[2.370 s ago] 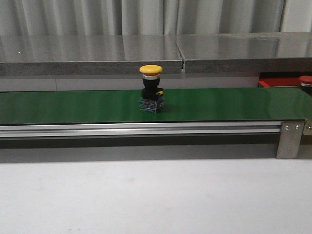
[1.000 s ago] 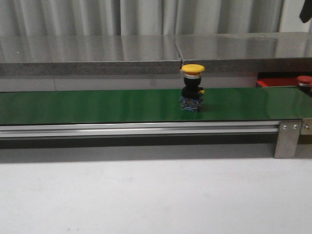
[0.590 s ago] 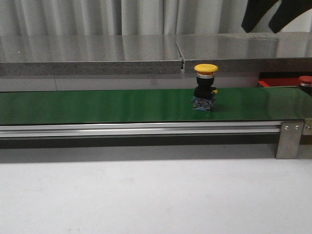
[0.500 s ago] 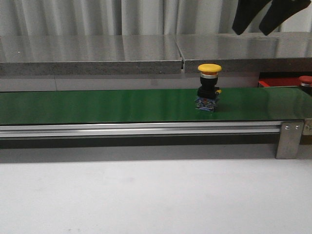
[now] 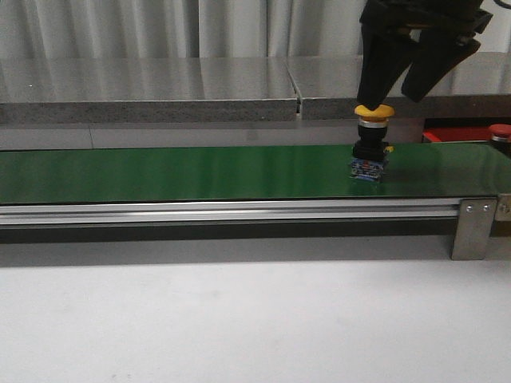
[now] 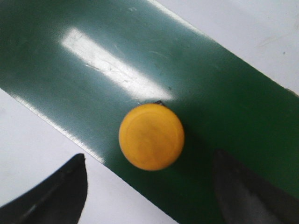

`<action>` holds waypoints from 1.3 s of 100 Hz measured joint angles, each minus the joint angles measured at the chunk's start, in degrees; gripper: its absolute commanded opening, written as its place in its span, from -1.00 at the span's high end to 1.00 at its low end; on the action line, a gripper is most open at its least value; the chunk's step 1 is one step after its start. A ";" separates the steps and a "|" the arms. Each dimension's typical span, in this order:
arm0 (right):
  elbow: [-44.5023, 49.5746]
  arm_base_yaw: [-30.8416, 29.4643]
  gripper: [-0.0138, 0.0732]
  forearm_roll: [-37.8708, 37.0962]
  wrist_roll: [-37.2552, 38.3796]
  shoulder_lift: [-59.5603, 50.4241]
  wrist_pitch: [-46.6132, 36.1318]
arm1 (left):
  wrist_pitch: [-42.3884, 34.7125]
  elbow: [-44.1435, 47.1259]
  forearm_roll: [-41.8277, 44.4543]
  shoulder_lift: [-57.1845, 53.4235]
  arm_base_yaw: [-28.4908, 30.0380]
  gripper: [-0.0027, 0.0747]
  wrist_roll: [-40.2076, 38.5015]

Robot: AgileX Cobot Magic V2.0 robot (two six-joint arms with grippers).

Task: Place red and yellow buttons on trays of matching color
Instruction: 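Carry the yellow button into the yellow tray and open the right gripper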

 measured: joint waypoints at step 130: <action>0.00 -13.09 0.41 -11.46 25.26 -6.14 2.59 | 0.00 0.00 0.00 0.00 0.00 0.98 0.00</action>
